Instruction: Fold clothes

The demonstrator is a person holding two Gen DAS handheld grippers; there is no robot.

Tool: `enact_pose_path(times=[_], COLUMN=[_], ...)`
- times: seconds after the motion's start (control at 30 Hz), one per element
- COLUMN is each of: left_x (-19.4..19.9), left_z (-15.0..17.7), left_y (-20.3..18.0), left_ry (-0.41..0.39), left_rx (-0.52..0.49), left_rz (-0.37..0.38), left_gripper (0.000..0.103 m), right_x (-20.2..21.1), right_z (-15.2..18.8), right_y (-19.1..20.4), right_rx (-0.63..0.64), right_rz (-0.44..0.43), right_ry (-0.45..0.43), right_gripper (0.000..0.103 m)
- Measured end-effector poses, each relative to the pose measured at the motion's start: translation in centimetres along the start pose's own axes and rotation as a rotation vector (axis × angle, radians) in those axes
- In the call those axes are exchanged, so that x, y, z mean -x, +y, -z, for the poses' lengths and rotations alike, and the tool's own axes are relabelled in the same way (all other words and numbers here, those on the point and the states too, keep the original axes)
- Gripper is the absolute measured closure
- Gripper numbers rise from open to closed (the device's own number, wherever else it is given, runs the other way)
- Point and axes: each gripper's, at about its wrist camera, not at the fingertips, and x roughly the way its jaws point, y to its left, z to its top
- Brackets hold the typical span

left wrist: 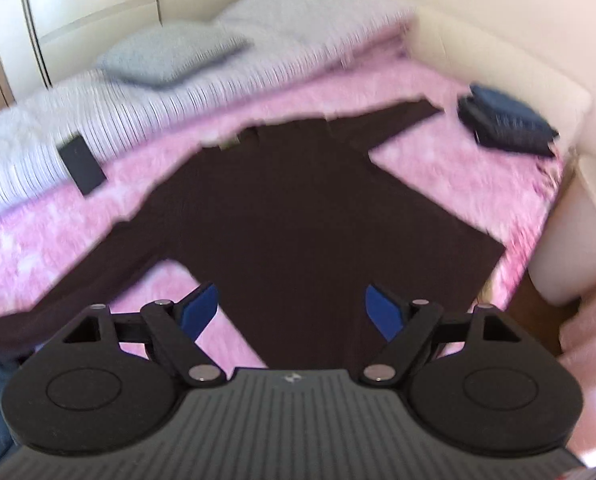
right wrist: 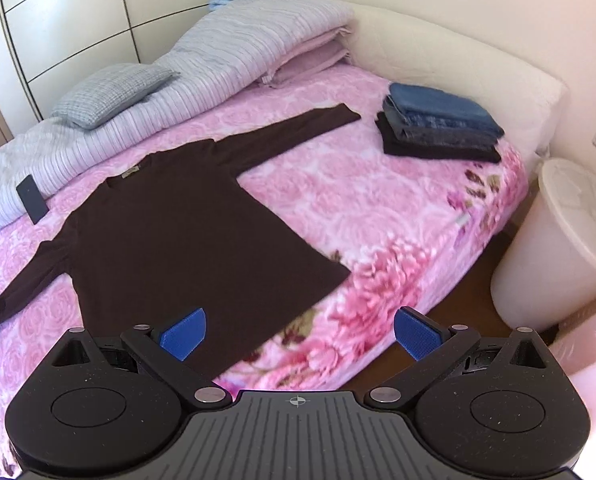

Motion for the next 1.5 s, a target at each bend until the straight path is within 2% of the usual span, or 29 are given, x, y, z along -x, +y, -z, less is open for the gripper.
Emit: enact_pose_path(times=[0.03, 0.23, 0.33, 0.47, 0.6, 0.67, 0.73, 0.77, 0.8, 0.9, 1.03, 1.1, 1.33, 1.5], left_x=[0.1, -0.1, -0.4, -1.1, -1.7, -1.4, -0.5, 0.0, 0.6, 1.9, 3.0, 3.5, 3.9, 2.3], left_z=[-0.1, -1.1, -1.9, -2.9, -4.1, -4.7, -5.1, -5.2, -5.2, -5.0, -4.4, -4.4, -5.4, -5.9], left_y=[0.0, 1.0, -0.7, -5.1, -9.9, -12.2, -13.9, -14.6, -15.2, -16.6, -16.8, -16.8, -17.1, -18.3], left_ry=[-0.027, -0.048, -0.05, -0.051, -0.04, -0.053, -0.068, -0.073, -0.072, -0.041, 0.012, 0.018, 0.042, 0.055], left_rx=[-0.001, 0.09, 0.006, -0.114, 0.0, 0.109, 0.233, 0.28, 0.311, 0.37, 0.456, 0.478, 0.466, 0.43], left_rz=[-0.027, -0.117, -0.192, -0.276, -0.304, -0.354, -0.371, -0.385, -0.409, -0.48, -0.531, -0.557, -0.613, -0.582], left_gripper=[0.025, 0.026, 0.031, 0.037, 0.039, 0.04, 0.04, 0.036, 0.031, 0.029, 0.027, 0.02, 0.017, 0.017], right_x=[-0.5, -3.8, -5.6, -8.5, -11.8, -13.0, -13.9, -14.3, -14.7, -15.4, -15.3, -15.0, -13.2, -13.2], right_z=[-0.6, -4.2, -6.5, -9.8, -13.2, -15.0, -16.4, -16.9, -17.3, -18.3, -18.6, -18.8, -19.5, -19.9], right_y=[0.4, 1.9, 2.2, 1.3, -1.0, -2.3, -3.6, -4.2, -4.6, -5.4, -4.2, -3.3, -0.7, -0.1], right_rx=[0.008, 0.05, 0.125, 0.214, 0.332, 0.39, 0.438, 0.461, 0.476, 0.511, 0.572, 0.601, 0.691, 0.733], right_rz=[-0.003, -0.066, -0.116, -0.196, -0.299, -0.338, -0.379, -0.394, -0.41, -0.46, -0.511, -0.534, -0.578, -0.569], right_ry=[-0.006, 0.005, -0.008, -0.016, -0.031, -0.026, -0.016, -0.002, 0.01, 0.038, 0.044, 0.042, -0.002, 0.013], right_gripper=[0.0, 0.0, 0.0, 0.0, 0.0, 0.0, 0.0, 0.0, 0.0, 0.0, 0.0, 0.0, 0.0, 0.0])
